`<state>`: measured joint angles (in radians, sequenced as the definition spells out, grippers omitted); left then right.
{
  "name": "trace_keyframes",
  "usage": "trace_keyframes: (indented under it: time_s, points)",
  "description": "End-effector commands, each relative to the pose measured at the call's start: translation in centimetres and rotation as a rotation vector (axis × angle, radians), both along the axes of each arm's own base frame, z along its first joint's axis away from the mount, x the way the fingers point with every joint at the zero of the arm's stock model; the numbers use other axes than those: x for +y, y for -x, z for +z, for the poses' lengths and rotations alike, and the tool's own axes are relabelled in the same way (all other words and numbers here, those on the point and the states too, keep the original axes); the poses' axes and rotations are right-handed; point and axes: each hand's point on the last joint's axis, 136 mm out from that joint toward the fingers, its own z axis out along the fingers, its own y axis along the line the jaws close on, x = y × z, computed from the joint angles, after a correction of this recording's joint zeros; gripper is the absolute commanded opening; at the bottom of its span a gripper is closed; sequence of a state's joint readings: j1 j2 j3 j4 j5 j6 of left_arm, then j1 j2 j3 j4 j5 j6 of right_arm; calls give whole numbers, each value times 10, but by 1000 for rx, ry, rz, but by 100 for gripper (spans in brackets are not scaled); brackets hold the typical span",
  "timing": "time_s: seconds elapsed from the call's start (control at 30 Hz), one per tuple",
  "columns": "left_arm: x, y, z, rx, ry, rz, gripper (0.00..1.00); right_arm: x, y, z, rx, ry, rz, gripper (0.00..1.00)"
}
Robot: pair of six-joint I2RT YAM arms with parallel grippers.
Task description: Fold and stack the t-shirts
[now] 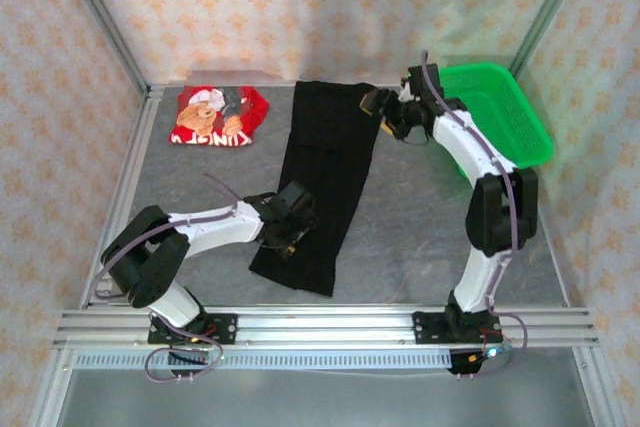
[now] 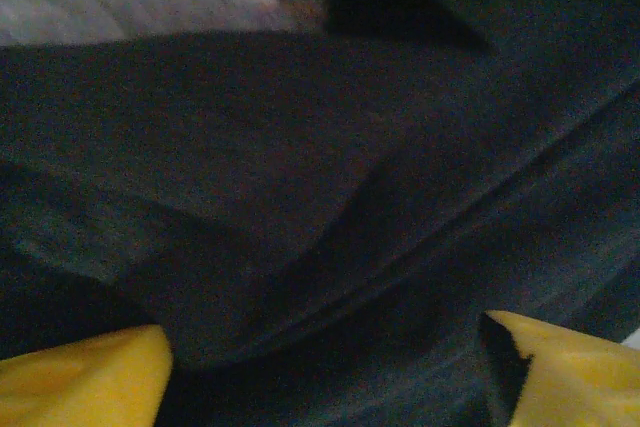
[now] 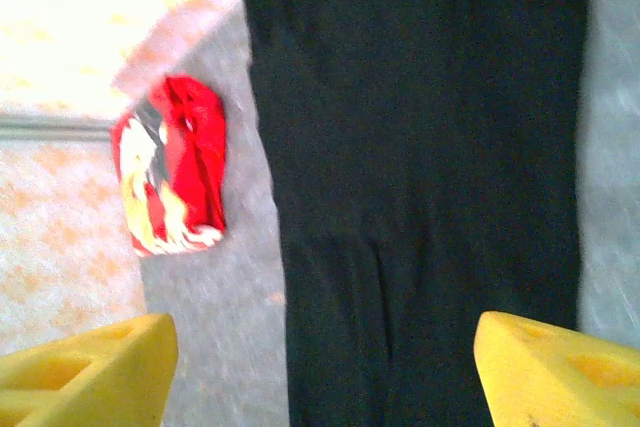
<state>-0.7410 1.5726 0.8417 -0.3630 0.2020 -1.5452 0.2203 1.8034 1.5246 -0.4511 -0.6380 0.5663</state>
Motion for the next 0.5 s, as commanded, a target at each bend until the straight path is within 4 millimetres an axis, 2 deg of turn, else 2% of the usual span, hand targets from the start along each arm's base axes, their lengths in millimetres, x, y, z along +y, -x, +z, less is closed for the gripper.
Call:
trace_keyframes:
  time_s: [0.0,0.1,0.13,0.23,0.3,0.33,0.47]
  points:
    - [11,7,18,-1,-25,7,90,11,64,-20,89,11,70,78]
    - [41,21,37,-15,-15,-38,94,16,125,-30,137,32,55,78]
    - [52,26,45,-32,-19,-54,95,21,140,-31,135,19,53,78]
    - [90,43,56,-54,-57,-100,98,35,197,-55,180,10,58,78]
    - [105,57,47,-46,-46,-109,98,41,233,-72,201,27,65,78]
    - [107,61,43,-55,-30,-117,98,45,246,-73,189,15,70,78]
    - [106,71,21,-86,35,-151,95,54,283,-95,190,-29,54,76]
